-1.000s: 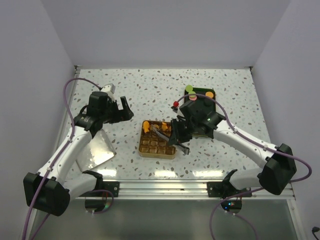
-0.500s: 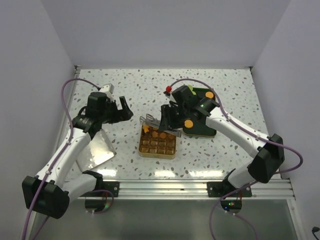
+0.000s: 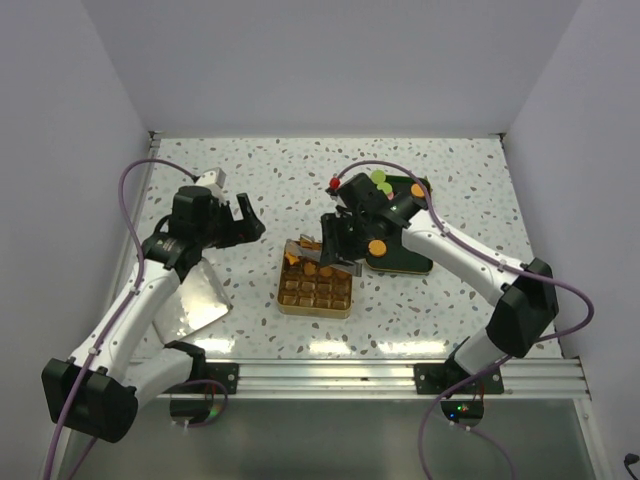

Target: Pack the cookies

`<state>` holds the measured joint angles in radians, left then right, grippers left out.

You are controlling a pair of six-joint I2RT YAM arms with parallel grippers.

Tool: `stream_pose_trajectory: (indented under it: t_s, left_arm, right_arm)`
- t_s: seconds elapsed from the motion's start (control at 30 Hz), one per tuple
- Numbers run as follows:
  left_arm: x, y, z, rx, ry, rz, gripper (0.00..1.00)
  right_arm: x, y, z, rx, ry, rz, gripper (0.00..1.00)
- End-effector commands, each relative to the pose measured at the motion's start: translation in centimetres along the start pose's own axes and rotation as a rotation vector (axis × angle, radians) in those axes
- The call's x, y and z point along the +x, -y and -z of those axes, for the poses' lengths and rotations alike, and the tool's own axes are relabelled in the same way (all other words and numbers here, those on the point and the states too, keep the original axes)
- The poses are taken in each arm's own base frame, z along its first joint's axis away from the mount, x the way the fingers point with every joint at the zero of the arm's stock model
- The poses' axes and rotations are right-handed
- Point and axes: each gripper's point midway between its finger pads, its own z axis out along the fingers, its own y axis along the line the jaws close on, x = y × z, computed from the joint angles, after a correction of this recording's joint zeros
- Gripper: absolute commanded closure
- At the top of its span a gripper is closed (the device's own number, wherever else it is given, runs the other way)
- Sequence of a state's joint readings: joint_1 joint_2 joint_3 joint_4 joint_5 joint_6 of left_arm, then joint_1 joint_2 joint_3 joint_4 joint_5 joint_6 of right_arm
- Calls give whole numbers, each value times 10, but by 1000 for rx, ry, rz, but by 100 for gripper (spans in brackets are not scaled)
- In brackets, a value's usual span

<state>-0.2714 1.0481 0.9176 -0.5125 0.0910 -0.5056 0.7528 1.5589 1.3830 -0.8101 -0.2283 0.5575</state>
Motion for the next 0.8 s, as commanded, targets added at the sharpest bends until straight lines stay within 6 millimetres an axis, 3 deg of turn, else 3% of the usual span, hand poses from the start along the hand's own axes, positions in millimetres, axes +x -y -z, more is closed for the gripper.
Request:
stream_pose_trajectory:
  t_s: [0.0, 0.4, 0.77]
  left_arm:
    - [-6, 3, 4, 6, 33, 6, 0]
    - [-3, 0, 4, 0, 34, 1, 0]
    - [-3, -3, 4, -14, 33, -15, 0]
  right_arm:
    - [-13, -10, 5, -13, 35, 1, 55]
    - [-21, -22, -3, -54, 29, -25, 53]
    - [-13, -23, -13, -71, -18, -62, 53]
